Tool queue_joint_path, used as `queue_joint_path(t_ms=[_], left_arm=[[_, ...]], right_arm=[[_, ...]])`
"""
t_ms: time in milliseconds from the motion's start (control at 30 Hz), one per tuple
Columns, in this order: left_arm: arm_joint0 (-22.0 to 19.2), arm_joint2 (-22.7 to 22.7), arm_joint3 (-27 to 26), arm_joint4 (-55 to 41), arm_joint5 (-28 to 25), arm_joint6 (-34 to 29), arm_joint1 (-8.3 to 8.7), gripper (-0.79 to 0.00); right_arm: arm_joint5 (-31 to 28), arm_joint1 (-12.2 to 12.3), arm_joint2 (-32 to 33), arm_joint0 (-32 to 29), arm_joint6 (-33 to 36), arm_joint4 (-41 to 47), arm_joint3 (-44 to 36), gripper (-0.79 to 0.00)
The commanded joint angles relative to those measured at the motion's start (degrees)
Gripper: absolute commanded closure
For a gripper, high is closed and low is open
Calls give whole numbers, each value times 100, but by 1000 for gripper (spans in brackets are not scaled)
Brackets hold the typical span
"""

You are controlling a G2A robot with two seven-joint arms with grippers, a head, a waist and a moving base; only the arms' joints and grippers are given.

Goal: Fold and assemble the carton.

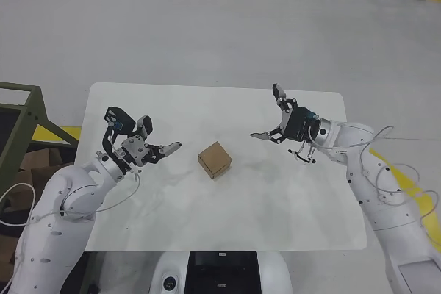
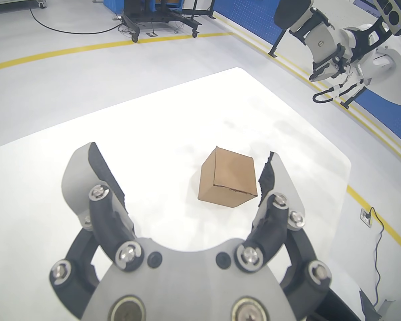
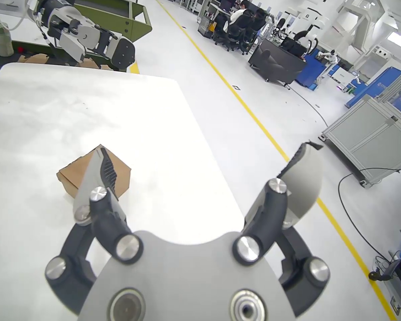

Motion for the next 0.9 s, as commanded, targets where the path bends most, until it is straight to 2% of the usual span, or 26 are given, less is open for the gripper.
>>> queue_joint_path(t_ms=[0,300,333,400,467,600,667,767,867], left_arm=[[0,0,0,0,0,0,0,-785],[0,0,0,0,0,0,0,-785],[-13,-29,55,105,160,-47,1,-785],[-108,92,-8,401,935,-181,-28,-785],[-244,275,-6,33,1220,-180,-69,-785],[-469,239,77,-379,2014,-247,-114,-785],[-529,227,55,-393,2491,-240,-135,-785],[-511,254,-49,-113,3003,-142,-156,-785],[-487,306,-146,66,3208,-257,-164,-785]], right_arm=[[0,0,0,0,1,0,0,-785],[0,0,0,0,1,0,0,-785],[0,0,0,0,1,0,0,-785],[109,-25,-36,-66,-2,214,-115,-785],[354,-84,-58,-93,6,724,-104,-785],[1037,-233,-156,56,581,1665,111,-785],[1451,-283,-157,197,999,1859,198,-785],[1799,-339,-128,273,1328,2238,251,-785],[1911,-353,-98,307,1463,2337,226,-785]])
